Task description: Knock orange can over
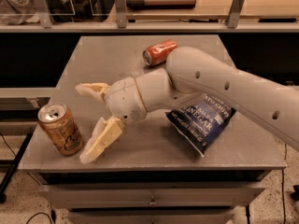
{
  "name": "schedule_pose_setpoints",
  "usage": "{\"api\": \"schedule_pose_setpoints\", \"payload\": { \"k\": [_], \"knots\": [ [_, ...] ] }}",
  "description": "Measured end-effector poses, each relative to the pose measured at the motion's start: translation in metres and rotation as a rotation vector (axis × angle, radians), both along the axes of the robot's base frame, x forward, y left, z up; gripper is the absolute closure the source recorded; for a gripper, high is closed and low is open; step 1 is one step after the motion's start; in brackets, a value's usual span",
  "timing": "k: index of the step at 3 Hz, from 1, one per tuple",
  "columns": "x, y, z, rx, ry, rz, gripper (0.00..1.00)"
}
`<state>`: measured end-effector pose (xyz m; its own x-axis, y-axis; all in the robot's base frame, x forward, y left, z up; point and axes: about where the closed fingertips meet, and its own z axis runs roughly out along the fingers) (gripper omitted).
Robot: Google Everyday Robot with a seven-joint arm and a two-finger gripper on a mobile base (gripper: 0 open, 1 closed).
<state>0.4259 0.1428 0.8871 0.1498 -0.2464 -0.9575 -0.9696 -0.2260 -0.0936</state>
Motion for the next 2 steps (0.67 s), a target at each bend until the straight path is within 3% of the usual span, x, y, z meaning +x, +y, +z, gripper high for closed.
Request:
{"api": "schedule_pose_setpoints", "payload": {
  "k": [2],
  "knots": [
    [-0.008,0.029,-0.009,0.018,0.037,0.076,0.00]
  ]
}}
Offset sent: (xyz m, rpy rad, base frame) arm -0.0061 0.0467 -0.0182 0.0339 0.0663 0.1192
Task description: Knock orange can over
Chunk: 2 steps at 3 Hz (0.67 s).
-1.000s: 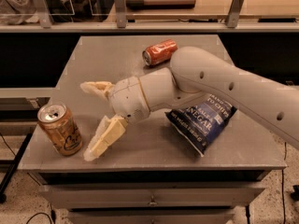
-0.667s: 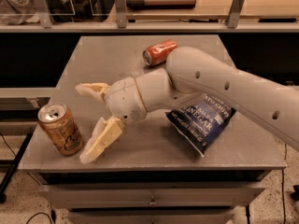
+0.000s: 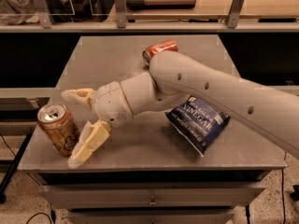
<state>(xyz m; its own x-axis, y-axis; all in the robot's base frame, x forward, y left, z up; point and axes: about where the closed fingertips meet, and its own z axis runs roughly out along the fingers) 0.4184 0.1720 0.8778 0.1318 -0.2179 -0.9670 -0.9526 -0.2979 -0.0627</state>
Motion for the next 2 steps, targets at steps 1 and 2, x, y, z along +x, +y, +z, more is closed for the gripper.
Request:
{"api": "schedule_pose_setpoints", "payload": {
  "k": [1,2],
  "knots": [
    [0.0010,0.0159,-0.0040,0.006,0.011,0.038,0.18],
    [0.0035,0.0258,-0.0049,0.005,0.017,0.061,0.41]
  ]
}}
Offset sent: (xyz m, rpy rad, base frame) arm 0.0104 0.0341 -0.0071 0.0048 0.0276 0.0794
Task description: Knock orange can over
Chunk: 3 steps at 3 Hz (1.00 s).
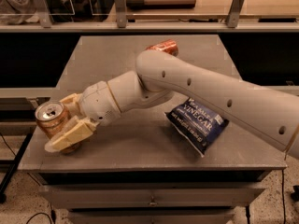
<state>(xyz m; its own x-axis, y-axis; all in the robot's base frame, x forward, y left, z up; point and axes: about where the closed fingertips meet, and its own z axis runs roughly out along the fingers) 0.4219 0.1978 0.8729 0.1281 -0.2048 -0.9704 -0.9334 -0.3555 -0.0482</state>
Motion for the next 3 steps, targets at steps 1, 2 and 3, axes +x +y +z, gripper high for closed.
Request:
{"api": "schedule_pose_setpoints", "payload": {
  "k": [1,2,3],
  "knots": [
    [0.0022,0.0044,-0.0012,0.001,0.007,0.008,0.65],
    [0.0058,0.0021,-0.0097,0.021,0.037,-0.001,0.87],
    [0.0059,0.0020,-0.0066,0.021,0.037,-0.001,1.00]
  ]
}}
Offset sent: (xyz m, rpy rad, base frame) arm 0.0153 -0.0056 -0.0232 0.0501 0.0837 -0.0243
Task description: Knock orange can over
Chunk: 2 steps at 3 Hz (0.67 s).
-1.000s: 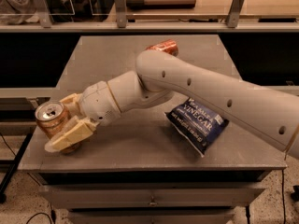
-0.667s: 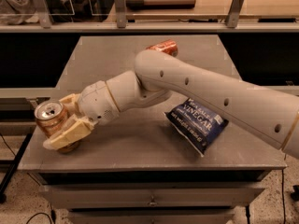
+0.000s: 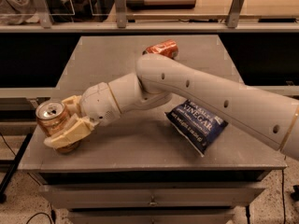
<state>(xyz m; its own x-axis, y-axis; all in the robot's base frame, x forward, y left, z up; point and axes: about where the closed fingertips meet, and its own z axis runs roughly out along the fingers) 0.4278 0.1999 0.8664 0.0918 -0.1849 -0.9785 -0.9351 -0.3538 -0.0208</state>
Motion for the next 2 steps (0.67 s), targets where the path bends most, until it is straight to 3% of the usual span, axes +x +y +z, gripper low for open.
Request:
{"api": "schedule_pose_setpoints", "payload": {
  "k": [2],
  "knots": [
    [0.0001,-0.0001,0.0003,0.000,0.000,0.000,1.00]
  ]
}}
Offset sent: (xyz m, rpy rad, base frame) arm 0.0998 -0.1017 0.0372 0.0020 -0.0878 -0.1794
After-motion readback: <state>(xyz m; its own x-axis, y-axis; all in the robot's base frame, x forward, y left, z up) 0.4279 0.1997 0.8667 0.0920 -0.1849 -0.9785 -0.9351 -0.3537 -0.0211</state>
